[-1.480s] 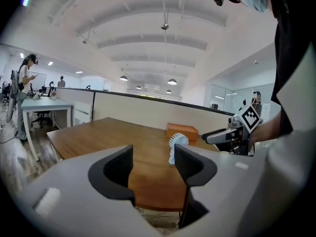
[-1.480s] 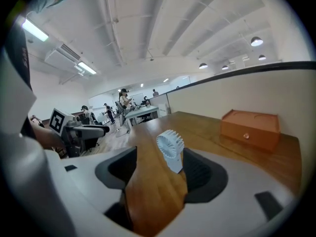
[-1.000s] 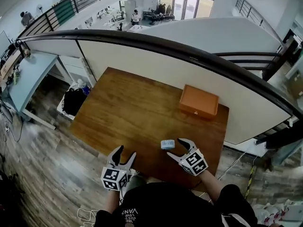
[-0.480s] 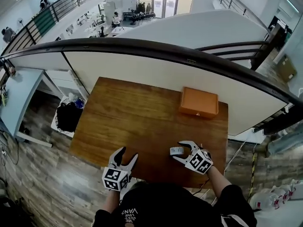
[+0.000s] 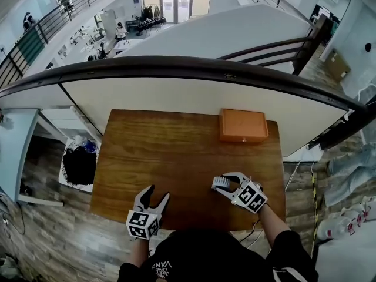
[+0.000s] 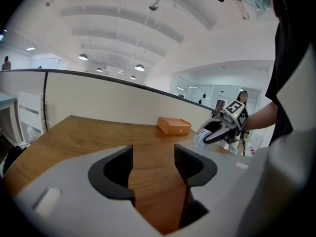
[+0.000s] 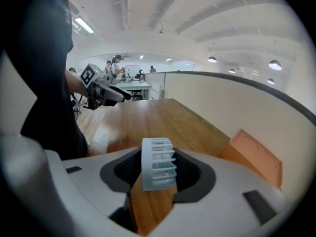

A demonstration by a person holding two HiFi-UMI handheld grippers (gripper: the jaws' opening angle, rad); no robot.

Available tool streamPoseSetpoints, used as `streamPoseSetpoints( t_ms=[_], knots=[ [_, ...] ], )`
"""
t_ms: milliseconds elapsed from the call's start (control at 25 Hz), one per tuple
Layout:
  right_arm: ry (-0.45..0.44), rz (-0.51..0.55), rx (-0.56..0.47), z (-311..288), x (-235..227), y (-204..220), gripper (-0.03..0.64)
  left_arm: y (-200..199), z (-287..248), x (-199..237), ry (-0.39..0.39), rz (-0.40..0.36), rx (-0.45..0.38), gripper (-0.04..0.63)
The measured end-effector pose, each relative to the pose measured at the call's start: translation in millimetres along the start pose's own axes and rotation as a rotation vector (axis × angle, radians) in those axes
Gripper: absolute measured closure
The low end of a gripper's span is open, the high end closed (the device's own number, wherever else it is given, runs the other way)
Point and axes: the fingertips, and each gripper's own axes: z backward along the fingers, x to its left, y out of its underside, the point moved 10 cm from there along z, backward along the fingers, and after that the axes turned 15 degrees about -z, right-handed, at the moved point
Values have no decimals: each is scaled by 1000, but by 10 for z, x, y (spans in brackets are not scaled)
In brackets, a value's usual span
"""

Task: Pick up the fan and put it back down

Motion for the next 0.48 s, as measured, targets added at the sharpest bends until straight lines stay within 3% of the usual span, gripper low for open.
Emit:
streamPoseSetpoints(
  t_ms=[200, 480],
  knots=[
    [45, -24, -42, -47, -142, -371, 423, 10, -99, 238, 49, -19, -6, 347],
    [33, 15, -60, -203, -430, -945, 423, 15, -297, 481, 39, 5, -7, 347]
  ],
)
